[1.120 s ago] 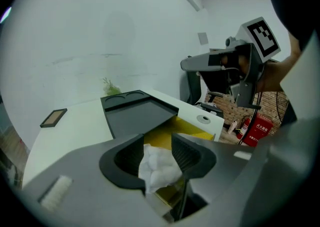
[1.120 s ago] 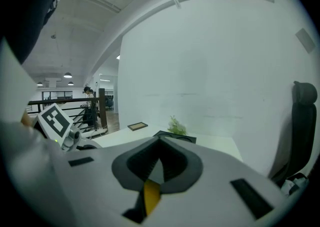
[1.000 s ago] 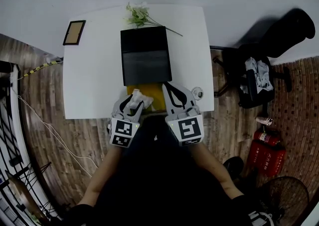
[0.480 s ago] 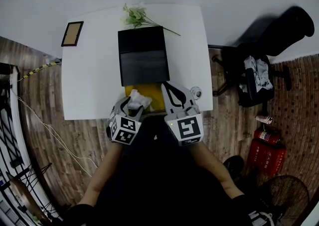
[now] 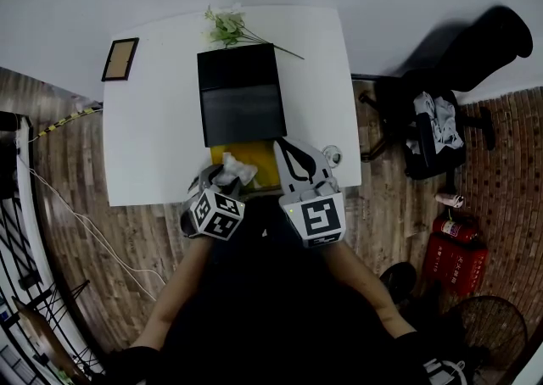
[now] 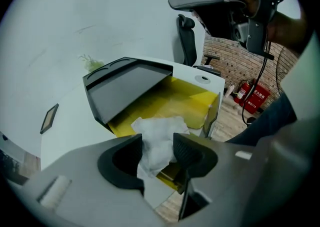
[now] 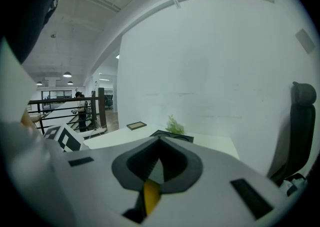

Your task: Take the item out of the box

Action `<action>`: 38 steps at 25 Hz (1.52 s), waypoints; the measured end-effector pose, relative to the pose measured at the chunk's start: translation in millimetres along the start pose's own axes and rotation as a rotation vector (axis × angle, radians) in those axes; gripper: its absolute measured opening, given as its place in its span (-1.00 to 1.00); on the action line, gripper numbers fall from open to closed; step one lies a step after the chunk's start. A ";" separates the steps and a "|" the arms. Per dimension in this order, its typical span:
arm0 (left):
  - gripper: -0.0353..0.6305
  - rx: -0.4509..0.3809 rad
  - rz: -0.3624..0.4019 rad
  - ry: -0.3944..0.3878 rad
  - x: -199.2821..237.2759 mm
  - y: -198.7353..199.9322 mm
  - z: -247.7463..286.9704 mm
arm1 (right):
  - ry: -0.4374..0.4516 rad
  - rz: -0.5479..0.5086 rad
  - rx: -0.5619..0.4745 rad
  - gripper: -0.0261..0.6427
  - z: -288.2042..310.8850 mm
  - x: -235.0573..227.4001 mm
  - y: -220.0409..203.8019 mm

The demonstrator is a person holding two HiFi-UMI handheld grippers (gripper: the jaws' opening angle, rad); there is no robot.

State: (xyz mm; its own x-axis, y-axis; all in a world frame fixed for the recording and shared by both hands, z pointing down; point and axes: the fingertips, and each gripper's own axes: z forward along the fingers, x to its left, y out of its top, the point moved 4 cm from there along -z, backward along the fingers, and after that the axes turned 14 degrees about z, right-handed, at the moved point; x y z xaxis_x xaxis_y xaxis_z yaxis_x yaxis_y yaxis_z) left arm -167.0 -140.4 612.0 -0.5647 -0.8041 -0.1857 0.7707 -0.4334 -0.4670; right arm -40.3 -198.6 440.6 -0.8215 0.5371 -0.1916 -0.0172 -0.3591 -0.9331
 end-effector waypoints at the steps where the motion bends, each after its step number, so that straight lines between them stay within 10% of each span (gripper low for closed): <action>1: -0.30 0.004 0.003 0.002 -0.2 -0.2 0.0 | -0.001 -0.001 0.000 -0.89 -0.7 -0.2 0.0; 16: -0.67 -0.006 0.002 0.023 2.7 3.5 -5.0 | 0.001 -0.024 0.011 -0.89 -1.3 -3.2 -1.2; 38: -0.73 -0.322 -0.044 0.245 44.6 74.9 -85.5 | 0.004 -0.040 -0.044 -0.89 -10.6 -3.1 16.0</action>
State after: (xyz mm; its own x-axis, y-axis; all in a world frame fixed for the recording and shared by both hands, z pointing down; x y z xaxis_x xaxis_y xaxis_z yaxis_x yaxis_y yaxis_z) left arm -159.7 -173.9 494.8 -0.6784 -0.6503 -0.3417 0.6344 -0.2840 -0.7190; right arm -31.9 -197.9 423.0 -0.8183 0.5534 -0.1552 -0.0246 -0.3036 -0.9525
